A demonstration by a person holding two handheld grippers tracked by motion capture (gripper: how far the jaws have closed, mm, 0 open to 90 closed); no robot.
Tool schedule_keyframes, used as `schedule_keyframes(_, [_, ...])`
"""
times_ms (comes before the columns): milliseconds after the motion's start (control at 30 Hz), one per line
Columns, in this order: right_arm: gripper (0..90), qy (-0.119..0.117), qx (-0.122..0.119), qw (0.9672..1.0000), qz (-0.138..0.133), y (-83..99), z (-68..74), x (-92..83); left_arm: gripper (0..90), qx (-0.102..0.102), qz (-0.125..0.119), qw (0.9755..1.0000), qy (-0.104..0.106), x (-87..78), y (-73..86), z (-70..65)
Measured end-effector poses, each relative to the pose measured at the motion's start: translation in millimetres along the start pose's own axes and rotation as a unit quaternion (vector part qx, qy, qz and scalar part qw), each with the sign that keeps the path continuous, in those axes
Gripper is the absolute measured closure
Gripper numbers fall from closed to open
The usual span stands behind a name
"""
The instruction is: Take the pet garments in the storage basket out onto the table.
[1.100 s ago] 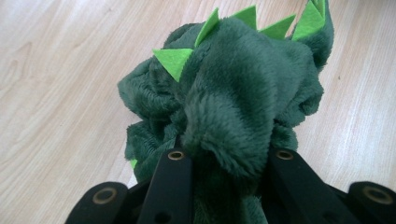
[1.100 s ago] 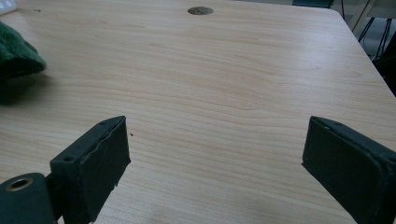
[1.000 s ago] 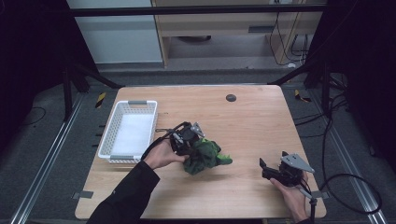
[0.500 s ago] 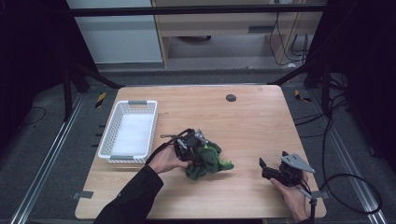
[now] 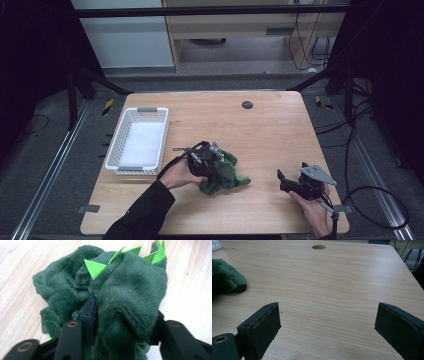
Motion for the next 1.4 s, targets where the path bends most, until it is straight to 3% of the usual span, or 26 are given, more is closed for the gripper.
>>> schedule_keyframes(267, [6.2, 0.000, 0.000, 1.0000, 0.001, 0.2, -0.1, 0.1, 33.6, -0.009, -0.016, 0.9998, -0.002, -3.4, 2.7, -2.1])
schedule_keyframes(500, [6.2, 0.000, -0.001, 1.0000, 0.002, 0.4, 0.0, 0.1, 25.0, -0.011, -0.043, 0.9990, -0.009, -11.6, 6.7, -4.9])
schedule_keyframes(800, [6.2, 0.001, -0.001, 1.0000, 0.002, 0.3, -0.1, 0.0, 23.3, -0.022, -0.080, 0.9962, -0.028, -27.6, 13.0, -9.6])
schedule_keyframes(933, [6.2, 0.001, -0.001, 1.0000, 0.002, 0.4, 0.0, 0.0, 23.2, -0.029, -0.099, 0.9941, -0.033, -33.1, 16.7, -10.6])
schedule_keyframes(1100, [6.2, 0.000, 0.001, 1.0000, 0.004, 0.5, 0.4, -0.2, 23.2, -0.044, -0.137, 0.9885, -0.047, -42.4, 26.5, -13.7])
schedule_keyframes(1133, [6.2, 0.000, 0.001, 1.0000, 0.004, 0.5, 0.4, -0.2, 23.2, -0.044, -0.137, 0.9885, -0.047, -42.4, 26.5, -13.7])
schedule_keyframes(1200, [6.2, 0.000, 0.001, 1.0000, 0.004, 0.6, 0.4, -0.1, 23.1, -0.052, -0.155, 0.9852, -0.053, -47.7, 32.1, -14.2])
schedule_keyframes(1400, [6.2, 0.000, 0.001, 1.0000, 0.005, 0.7, 0.7, -0.2, 22.6, -0.069, -0.179, 0.9792, -0.065, -55.6, 41.8, -14.5])
Point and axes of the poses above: each handheld gripper's, and its own axes: x roughly forward along the jaws, y roughly out of its underside, z roughly to its left, the point moved 3 cm from there along x, roughly forward along the jaws, and after that the axes turned 7 degrees about -z, right-handed, at the moved point
